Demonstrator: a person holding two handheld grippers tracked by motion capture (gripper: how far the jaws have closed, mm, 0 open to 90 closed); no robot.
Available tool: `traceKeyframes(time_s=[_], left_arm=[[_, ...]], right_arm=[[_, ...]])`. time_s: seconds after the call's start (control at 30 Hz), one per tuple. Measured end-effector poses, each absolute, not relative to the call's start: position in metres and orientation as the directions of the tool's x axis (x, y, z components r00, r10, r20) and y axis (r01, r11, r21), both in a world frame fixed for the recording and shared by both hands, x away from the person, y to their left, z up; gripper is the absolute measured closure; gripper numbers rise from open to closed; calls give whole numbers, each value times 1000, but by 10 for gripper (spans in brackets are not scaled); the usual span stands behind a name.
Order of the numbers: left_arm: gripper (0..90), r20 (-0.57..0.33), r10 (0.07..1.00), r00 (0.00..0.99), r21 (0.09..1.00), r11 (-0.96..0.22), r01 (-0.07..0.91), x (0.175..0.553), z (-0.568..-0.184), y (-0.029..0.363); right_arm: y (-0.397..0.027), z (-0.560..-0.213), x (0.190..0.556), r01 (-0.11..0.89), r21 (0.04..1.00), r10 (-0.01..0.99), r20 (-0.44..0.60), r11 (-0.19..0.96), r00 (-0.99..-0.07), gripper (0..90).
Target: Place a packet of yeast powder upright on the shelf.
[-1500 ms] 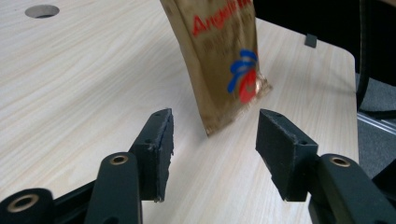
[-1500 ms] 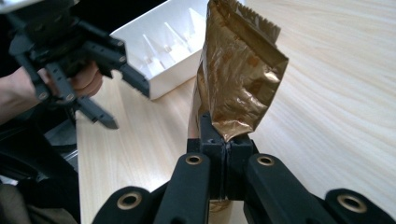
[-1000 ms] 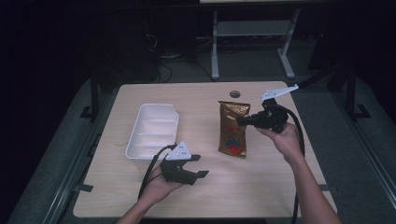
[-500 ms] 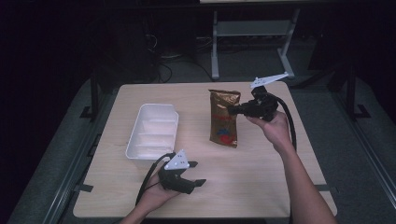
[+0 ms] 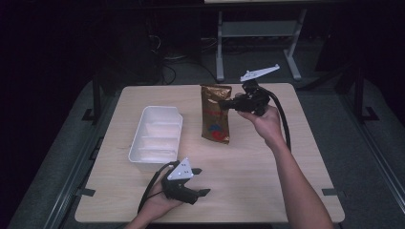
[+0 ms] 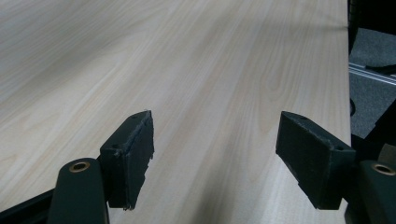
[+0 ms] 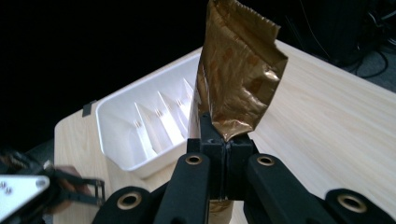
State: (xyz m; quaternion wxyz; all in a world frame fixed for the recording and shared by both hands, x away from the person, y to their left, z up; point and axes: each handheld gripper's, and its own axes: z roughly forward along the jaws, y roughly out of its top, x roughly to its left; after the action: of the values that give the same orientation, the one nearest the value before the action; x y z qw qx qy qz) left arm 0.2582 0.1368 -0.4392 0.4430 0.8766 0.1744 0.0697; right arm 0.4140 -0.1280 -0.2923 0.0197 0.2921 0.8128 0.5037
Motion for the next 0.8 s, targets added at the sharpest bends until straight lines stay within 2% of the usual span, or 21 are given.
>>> traceKeyframes(time_s=[0.8], left_arm=[[254, -10, 337, 941, 798, -564, 211, 254, -443, 136]], right_arm=[[-57, -276, 428, 417, 848, 415, 268, 326, -869, 891]])
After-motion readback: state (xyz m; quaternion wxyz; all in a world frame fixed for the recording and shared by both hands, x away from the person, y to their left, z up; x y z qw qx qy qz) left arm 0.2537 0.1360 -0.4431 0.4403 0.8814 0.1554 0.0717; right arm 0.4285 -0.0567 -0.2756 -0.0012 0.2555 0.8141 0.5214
